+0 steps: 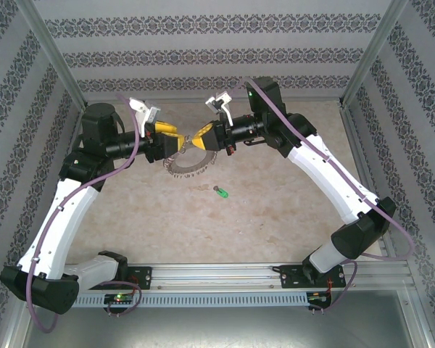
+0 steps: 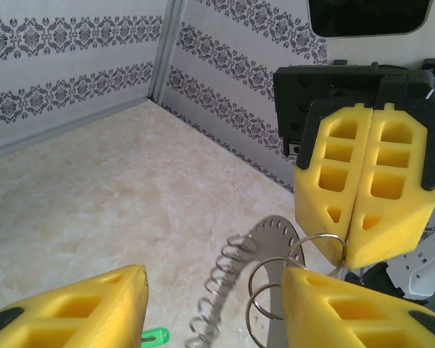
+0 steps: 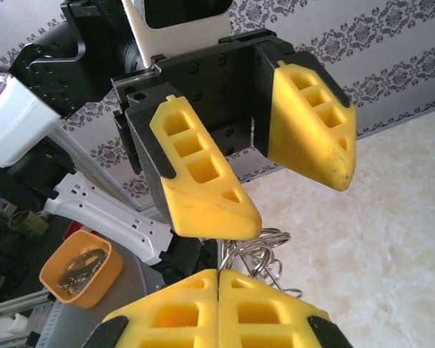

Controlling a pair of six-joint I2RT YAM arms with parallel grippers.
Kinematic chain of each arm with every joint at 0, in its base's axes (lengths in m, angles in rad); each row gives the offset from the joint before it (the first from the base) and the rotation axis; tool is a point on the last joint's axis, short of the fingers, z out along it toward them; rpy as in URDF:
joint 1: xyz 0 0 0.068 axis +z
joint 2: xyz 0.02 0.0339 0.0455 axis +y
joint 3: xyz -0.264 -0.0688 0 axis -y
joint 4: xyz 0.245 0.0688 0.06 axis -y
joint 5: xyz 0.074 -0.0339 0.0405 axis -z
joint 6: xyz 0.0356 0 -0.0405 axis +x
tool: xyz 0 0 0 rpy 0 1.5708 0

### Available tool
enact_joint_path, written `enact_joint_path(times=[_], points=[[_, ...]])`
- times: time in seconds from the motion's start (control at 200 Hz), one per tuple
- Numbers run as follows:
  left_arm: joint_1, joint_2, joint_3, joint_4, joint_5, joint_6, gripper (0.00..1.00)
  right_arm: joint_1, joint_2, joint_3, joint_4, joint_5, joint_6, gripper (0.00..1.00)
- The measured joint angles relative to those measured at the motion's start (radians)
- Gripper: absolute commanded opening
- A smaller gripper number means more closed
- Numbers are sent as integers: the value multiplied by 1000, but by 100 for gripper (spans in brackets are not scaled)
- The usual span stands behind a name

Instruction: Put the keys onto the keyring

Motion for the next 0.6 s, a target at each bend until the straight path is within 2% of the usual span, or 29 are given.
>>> enact_joint_path(times=[0.22,0.6], points=[[-5,6,30,-1,12,8,47,0,0,18,-10,-27,0,0],[-49,8,60,-57,18,68,47,0,8,44,-38,-58,-1,0]])
